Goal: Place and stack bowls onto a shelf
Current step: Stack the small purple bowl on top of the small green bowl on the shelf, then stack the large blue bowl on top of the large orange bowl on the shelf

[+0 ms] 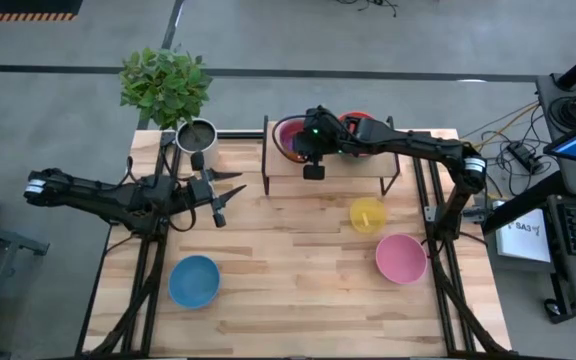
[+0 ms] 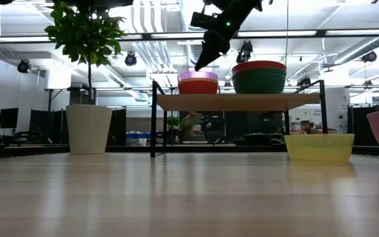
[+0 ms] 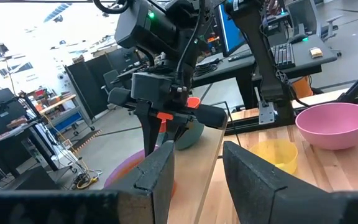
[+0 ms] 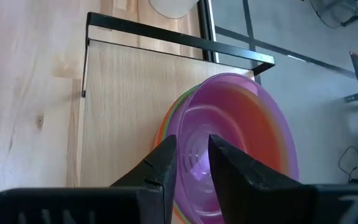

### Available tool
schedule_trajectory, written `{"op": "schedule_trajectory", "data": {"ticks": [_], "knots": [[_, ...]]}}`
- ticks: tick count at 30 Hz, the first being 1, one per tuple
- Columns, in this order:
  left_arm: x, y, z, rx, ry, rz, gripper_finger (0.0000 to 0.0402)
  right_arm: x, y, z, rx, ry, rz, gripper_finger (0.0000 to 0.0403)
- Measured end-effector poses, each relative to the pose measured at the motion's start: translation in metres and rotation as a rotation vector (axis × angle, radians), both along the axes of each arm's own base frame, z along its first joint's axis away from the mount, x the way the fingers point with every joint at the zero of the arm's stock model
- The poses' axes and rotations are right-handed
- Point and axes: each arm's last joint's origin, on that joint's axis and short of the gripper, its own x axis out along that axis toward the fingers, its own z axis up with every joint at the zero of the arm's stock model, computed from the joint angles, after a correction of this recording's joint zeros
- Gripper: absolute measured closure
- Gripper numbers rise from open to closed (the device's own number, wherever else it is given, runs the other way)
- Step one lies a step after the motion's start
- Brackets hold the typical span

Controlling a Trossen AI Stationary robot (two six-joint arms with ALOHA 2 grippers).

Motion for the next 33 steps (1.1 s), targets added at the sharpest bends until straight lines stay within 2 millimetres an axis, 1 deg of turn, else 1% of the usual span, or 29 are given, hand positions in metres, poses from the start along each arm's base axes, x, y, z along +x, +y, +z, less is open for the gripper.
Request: {"op": "schedule_trajectory", "data": {"ticks": [4, 9, 11, 13, 16, 18, 21, 24, 28, 33], "knots": [[0.000, 0.000, 0.000, 0.000, 0.000, 0.000, 0.0281, -0.002, 0.004, 0.005, 0.016, -0.023, -0.010, 0.0323], [0.000, 0.000, 0.000, 0.000, -0.001, 0.000, 0.0281, -0.008, 0.012, 0.018, 0.070, -0.089, 0.008, 0.0332], [0.000, 0.000, 0.000, -0.001, -0.004, 0.000, 0.0281, -0.009, 0.013, 0.023, 0.073, -0.125, 0.006, 0.0340], [0.000, 0.000, 0.000, -0.001, -0.005, 0.000, 0.0281, -0.009, 0.015, 0.023, 0.078, -0.131, 0.010, 0.0352], [0.000, 0.000, 0.000, -0.013, -0.010, -0.001, 0.0281, -0.010, 0.023, 0.024, 0.113, -0.133, 0.058, 0.0375], [0.000, 0.000, 0.000, -0.029, -0.017, -0.001, 0.0281, -0.014, 0.034, 0.029, 0.139, -0.143, 0.104, 0.0389], [0.000, 0.000, 0.000, -0.064, -0.029, -0.003, 0.0281, -0.022, 0.054, 0.037, 0.163, -0.171, 0.155, 0.0393], [0.000, 0.000, 0.000, -0.107, -0.039, -0.005, 0.0281, -0.031, 0.075, 0.037, 0.188, -0.173, 0.180, 0.0394], [0.000, 0.000, -0.004, -0.170, -0.020, -0.004, 0.0281, -0.047, 0.104, 0.031, 0.259, -0.171, 0.206, 0.0394], [0.001, 0.000, -0.008, -0.237, -0.014, -0.002, 0.0281, -0.068, 0.131, 0.010, 0.387, -0.129, 0.170, 0.0394]]}}
